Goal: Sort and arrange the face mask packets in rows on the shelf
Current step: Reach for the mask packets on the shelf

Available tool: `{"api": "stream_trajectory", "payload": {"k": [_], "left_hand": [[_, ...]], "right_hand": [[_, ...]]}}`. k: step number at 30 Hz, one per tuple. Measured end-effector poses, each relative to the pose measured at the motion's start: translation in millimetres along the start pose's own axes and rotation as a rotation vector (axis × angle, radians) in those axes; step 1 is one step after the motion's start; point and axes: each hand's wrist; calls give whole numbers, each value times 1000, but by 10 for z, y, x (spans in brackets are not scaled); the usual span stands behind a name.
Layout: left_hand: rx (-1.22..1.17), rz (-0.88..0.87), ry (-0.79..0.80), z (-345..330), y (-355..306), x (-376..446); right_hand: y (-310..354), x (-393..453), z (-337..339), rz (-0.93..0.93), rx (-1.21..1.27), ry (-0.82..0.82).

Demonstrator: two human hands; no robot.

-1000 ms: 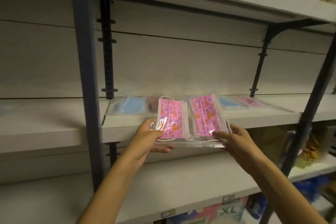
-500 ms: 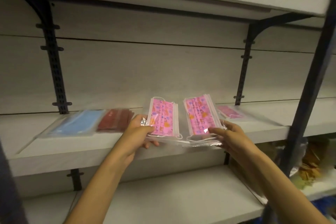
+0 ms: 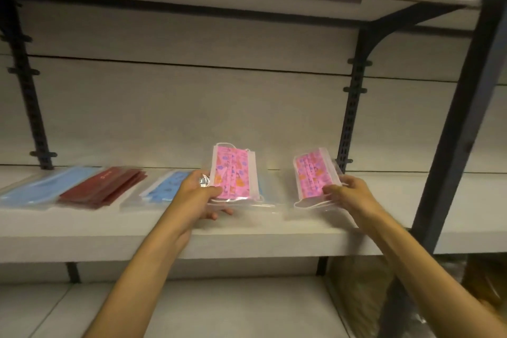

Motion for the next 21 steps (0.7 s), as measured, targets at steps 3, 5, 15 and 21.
{"api": "stream_trajectory", "payload": {"k": [3,5,15,21], "left_hand": [[4,0,-32,-228,4,13],[16,-1,-29,-365,4,23],[146,-37,-23,-973,7,260],[186,39,57,-1466,128,516]], "right_hand": [[-128,242,66,51,-92,45],[-219,389,64,74,-155,41],[-419,732,-11,285,-666,-30],[-505,778,44,287,-525,-70]]}}
Point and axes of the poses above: each hand's wrist, its own x-axis towards the middle knuckle, its own z-axis out of the back of the hand, y = z × x, and after that the axes turned 14 degrees about -y, right-handed
